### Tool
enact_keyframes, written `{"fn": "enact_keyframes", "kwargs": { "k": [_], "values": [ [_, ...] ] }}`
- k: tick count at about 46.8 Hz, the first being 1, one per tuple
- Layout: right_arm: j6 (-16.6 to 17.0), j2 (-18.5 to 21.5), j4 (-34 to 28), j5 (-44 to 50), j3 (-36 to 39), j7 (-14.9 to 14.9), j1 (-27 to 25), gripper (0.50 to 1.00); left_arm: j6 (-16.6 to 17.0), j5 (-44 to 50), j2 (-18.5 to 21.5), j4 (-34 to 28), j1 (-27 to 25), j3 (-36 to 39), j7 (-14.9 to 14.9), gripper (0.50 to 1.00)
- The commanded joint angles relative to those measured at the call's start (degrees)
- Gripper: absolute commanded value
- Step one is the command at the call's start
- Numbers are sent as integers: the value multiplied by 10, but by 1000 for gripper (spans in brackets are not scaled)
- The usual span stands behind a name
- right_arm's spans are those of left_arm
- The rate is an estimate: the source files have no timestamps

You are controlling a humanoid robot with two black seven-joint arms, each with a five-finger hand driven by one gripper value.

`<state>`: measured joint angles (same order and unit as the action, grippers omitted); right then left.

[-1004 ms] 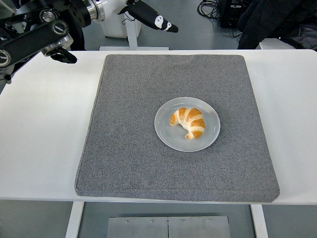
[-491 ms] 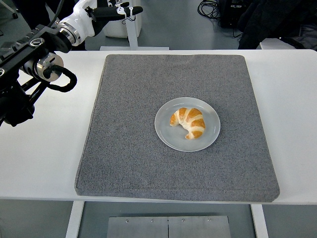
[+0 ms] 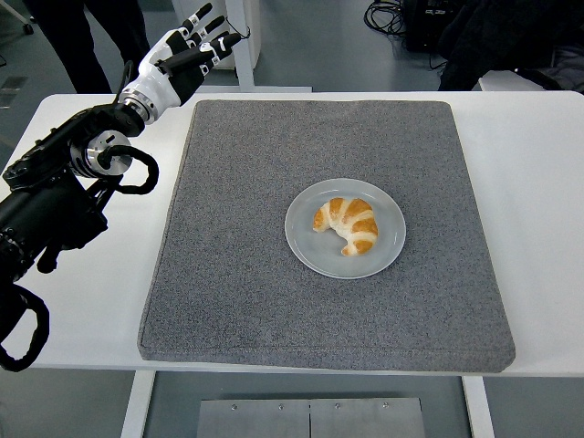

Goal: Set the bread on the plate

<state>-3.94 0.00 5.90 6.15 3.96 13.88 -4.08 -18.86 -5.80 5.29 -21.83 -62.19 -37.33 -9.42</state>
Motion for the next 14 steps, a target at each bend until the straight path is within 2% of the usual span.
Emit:
{"fn": "enact_keyframes", "kwargs": {
  "k": [1,14],
  "values": [
    [0,0,0,0,0,0,-1,1000,0,3,-21,16,0,2,0,986],
    [-2,0,-1,-1,5,1,-1,1000,1,3,-37,35,0,1,-1,986]
  ]
}}
